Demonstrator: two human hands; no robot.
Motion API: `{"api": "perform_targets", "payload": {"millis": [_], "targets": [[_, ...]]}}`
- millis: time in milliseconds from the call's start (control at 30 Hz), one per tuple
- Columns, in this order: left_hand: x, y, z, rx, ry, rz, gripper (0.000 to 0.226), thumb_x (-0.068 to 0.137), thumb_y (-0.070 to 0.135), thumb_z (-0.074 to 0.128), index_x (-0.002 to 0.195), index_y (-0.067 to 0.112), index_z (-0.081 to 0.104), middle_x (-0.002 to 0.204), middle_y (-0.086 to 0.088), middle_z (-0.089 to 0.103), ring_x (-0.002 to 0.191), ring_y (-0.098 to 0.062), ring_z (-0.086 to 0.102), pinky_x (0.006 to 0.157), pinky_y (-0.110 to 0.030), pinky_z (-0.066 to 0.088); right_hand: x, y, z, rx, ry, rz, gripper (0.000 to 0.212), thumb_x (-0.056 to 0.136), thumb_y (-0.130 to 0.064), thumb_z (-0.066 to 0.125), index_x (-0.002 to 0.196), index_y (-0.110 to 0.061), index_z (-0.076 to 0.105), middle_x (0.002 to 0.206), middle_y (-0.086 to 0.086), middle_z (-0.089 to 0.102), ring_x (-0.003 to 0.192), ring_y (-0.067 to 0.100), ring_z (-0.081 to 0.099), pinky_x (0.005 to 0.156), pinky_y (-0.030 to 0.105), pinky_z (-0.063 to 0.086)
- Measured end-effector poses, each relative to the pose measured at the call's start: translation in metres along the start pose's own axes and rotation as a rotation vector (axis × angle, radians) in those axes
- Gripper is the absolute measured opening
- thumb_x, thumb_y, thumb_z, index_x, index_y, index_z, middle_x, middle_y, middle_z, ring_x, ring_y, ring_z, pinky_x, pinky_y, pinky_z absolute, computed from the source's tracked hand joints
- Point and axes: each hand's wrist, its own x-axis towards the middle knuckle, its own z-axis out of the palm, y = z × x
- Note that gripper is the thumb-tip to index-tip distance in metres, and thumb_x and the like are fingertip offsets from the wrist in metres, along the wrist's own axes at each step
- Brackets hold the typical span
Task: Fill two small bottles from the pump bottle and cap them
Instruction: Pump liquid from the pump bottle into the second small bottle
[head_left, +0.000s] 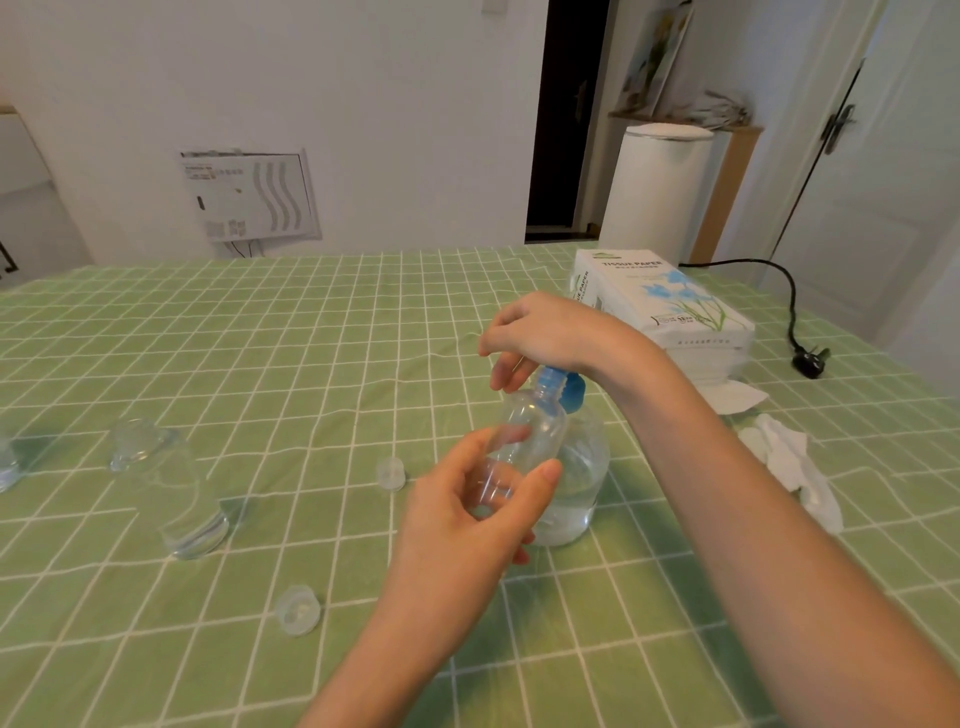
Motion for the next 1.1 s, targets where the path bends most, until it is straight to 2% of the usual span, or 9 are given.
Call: {"api": "perform_targets", "payload": {"millis": [67, 200, 300, 400, 567, 700, 933, 1033, 1100], "targets": [[0.0, 0.0, 0.0, -0.001, 0.004, 0.0, 0.048, 0.057, 0.051, 0.065, 0.102, 0.034, 0.065, 0.068, 0.001, 0.066, 0.05, -0.006, 0.059, 0.048, -0.015, 0.048, 0.0, 0.0, 0.0, -0.009, 0.012, -0.006, 0.045, 0.09, -0.019, 0.052, 0.125, 0.01, 0.052, 0.072, 0.003, 0.071, 0.112, 0.046, 0.053, 0.1, 0.054, 0.044], [0.0, 0.002, 0.001, -0.016, 0.001, 0.014, 0.047, 0.057, 0.049, 0.066, 0.101, 0.032, 0.065, 0.064, 0.004, 0.063, 0.049, -0.006, 0.057, 0.047, -0.015, 0.047, 0.001, -0.004, -0.003, -0.024, 0.053, -0.002, 0.045, 0.091, -0.023, 0.051, 0.122, 0.008, 0.054, 0.105, 0.02, 0.071, 0.111, 0.042, 0.058, 0.1, 0.051, 0.045], [0.001, 0.003, 0.001, -0.024, -0.002, 0.022, 0.044, 0.059, 0.047, 0.066, 0.099, 0.031, 0.066, 0.062, 0.004, 0.062, 0.05, -0.006, 0.056, 0.047, -0.015, 0.046, 0.001, -0.01, -0.007, -0.03, 0.076, -0.004, 0.044, 0.093, -0.025, 0.05, 0.123, 0.006, 0.056, 0.093, 0.01, 0.074, 0.108, 0.036, 0.062, 0.094, 0.044, 0.048], [0.002, 0.003, 0.0, -0.03, -0.003, 0.014, 0.045, 0.057, 0.049, 0.066, 0.099, 0.032, 0.066, 0.064, 0.004, 0.062, 0.05, -0.006, 0.057, 0.047, -0.016, 0.047, 0.001, -0.01, -0.007, 0.007, 0.065, -0.003, 0.045, 0.092, -0.021, 0.052, 0.125, 0.009, 0.053, 0.084, 0.008, 0.073, 0.111, 0.041, 0.059, 0.089, 0.043, 0.051], [0.002, 0.002, 0.001, -0.035, -0.004, 0.016, 0.044, 0.057, 0.049, 0.066, 0.099, 0.033, 0.066, 0.066, 0.003, 0.063, 0.05, -0.006, 0.058, 0.047, -0.017, 0.048, 0.0, -0.007, -0.006, 0.019, 0.031, 0.001, 0.045, 0.09, -0.016, 0.053, 0.123, 0.013, 0.051, 0.084, 0.013, 0.074, 0.108, 0.046, 0.056, 0.1, 0.053, 0.045], [0.001, -0.001, -0.001, -0.026, -0.007, 0.012, 0.044, 0.059, 0.048, 0.066, 0.101, 0.033, 0.065, 0.065, 0.003, 0.064, 0.05, -0.006, 0.059, 0.048, -0.017, 0.048, 0.0, -0.005, -0.003, -0.012, 0.015, 0.0, 0.046, 0.09, -0.017, 0.052, 0.126, 0.011, 0.05, 0.074, 0.004, 0.071, 0.112, 0.046, 0.054, 0.1, 0.054, 0.044], [0.001, -0.002, -0.001, -0.018, -0.002, 0.001, 0.05, 0.057, 0.05, 0.066, 0.104, 0.031, 0.064, 0.065, 0.003, 0.062, 0.049, -0.005, 0.058, 0.046, -0.015, 0.046, 0.0, -0.001, 0.0, -0.028, 0.008, -0.001, 0.045, 0.09, -0.018, 0.053, 0.125, 0.011, 0.05, 0.072, 0.002, 0.071, 0.111, 0.047, 0.053, 0.099, 0.056, 0.044], [0.002, -0.001, -0.001, -0.017, -0.008, 0.007, 0.046, 0.057, 0.05, 0.066, 0.101, 0.033, 0.064, 0.065, 0.003, 0.062, 0.05, -0.005, 0.058, 0.047, -0.016, 0.047, -0.001, -0.005, -0.004, -0.053, 0.032, -0.01, 0.041, 0.091, -0.021, 0.052, 0.121, 0.007, 0.055, 0.076, 0.003, 0.072, 0.109, 0.043, 0.058, 0.098, 0.051, 0.047], [0.002, 0.0, -0.001, -0.021, -0.015, 0.015, 0.044, 0.058, 0.05, 0.066, 0.099, 0.034, 0.065, 0.064, 0.004, 0.062, 0.05, -0.005, 0.058, 0.048, -0.016, 0.048, -0.003, -0.009, -0.008, -0.079, 0.053, -0.021, 0.033, 0.092, -0.025, 0.053, 0.114, -0.002, 0.061, 0.078, 0.001, 0.073, 0.104, 0.034, 0.065, 0.094, 0.042, 0.05]]}}
